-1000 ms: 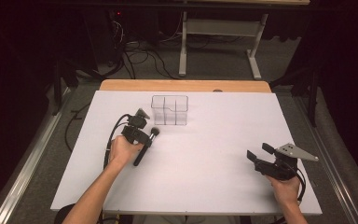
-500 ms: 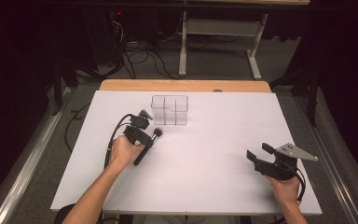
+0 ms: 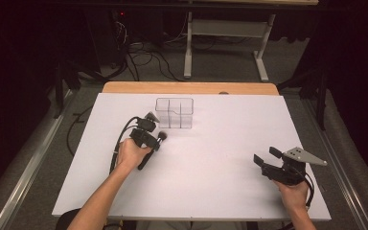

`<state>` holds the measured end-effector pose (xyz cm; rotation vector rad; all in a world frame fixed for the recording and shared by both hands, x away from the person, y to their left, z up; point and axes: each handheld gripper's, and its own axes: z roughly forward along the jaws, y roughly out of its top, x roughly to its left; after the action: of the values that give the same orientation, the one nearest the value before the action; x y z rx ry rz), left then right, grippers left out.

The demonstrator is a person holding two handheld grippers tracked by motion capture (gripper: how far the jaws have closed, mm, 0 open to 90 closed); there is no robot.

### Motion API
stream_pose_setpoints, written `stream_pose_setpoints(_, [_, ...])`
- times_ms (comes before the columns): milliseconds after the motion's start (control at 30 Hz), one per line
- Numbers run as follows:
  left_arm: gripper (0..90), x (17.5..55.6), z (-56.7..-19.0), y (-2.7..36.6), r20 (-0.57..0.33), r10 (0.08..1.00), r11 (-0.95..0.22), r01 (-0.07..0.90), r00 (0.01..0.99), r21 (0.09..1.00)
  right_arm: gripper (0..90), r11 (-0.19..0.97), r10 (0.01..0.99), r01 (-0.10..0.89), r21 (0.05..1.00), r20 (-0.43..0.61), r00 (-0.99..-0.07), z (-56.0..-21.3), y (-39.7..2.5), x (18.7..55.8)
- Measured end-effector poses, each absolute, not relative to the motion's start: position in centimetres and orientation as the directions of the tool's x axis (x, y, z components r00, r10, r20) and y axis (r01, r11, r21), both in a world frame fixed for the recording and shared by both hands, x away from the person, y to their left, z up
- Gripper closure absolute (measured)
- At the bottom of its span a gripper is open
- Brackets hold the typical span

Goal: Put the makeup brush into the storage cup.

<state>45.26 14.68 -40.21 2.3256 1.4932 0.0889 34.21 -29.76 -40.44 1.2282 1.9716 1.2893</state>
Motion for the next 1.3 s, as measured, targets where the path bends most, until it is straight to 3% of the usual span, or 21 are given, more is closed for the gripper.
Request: stream_pose_setpoints(1300, [71.1, 43.5, -37.6, 15.3, -0.128, 0.838, -0.402, 0.759, 0.531, 0.512, 28.8, 0.150, 0.875, 0.425, 0.893, 0.080, -0.477, -40.5, -29.8, 34.2])
